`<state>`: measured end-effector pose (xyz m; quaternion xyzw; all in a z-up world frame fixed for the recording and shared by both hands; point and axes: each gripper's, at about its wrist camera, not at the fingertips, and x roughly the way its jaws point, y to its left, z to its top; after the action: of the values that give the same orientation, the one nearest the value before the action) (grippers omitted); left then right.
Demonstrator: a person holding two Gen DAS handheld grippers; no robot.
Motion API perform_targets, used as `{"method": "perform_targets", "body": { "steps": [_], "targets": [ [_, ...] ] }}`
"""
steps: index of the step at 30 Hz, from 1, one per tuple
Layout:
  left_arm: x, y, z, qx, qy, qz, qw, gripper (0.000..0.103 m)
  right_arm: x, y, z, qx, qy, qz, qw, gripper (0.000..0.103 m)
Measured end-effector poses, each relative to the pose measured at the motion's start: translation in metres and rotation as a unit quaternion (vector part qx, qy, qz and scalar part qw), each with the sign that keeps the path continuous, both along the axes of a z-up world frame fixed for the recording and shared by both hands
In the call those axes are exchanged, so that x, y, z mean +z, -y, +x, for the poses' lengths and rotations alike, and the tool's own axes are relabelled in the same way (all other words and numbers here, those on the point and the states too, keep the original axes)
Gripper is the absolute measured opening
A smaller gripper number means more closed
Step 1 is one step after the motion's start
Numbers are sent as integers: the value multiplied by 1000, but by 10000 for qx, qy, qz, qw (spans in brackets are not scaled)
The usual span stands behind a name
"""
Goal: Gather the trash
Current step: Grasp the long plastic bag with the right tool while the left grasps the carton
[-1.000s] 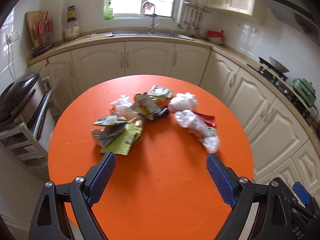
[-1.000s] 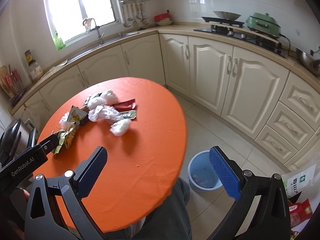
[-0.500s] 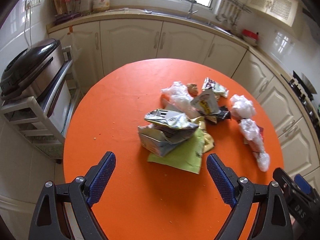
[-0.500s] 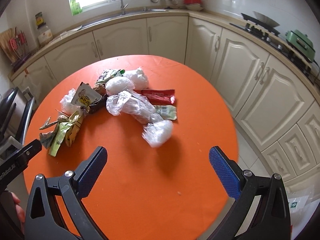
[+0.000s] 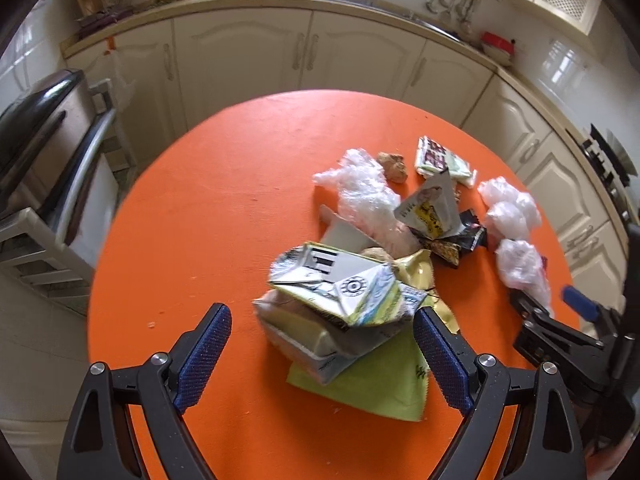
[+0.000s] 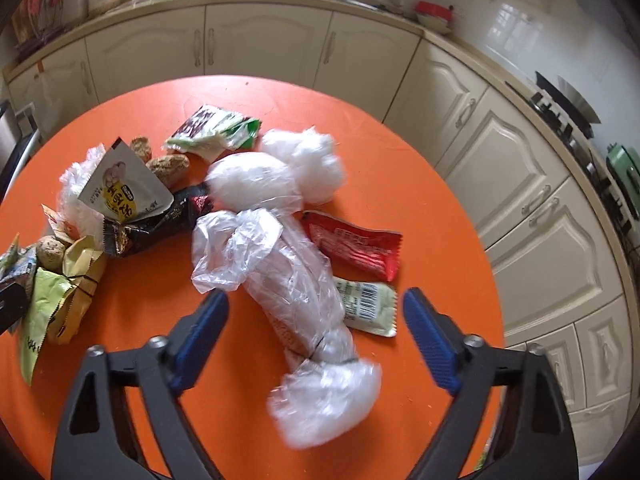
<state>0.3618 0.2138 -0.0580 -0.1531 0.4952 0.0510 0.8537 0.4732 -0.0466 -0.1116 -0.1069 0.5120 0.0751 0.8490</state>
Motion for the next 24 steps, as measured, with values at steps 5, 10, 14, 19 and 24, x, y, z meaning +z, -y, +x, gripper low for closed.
{"method": "perform_targets", "body": {
  "steps": [5,10,14,19,24],
  "targets": [
    [-15,-10,19,-26,-89,-425,9991,90,-7,4,4,-12,-277,357,9990,36],
    [-23,-30,23,92,157,-974,9951,88,8,17,-5,-31,-160,780,9968,33],
    [-23,-42,22,133,226,-1050,9941,88,17,28,-12,-185,-103,1045,9943,32],
    [-15,-51,14,158,426,-878,9951,87,27,36,-21,-312,-119,1324,9906,31],
    [-5,-49,-1,117,612,-739,9953,87,36,44,-35,-453,-67,1432,9886,31]
  ]
}}
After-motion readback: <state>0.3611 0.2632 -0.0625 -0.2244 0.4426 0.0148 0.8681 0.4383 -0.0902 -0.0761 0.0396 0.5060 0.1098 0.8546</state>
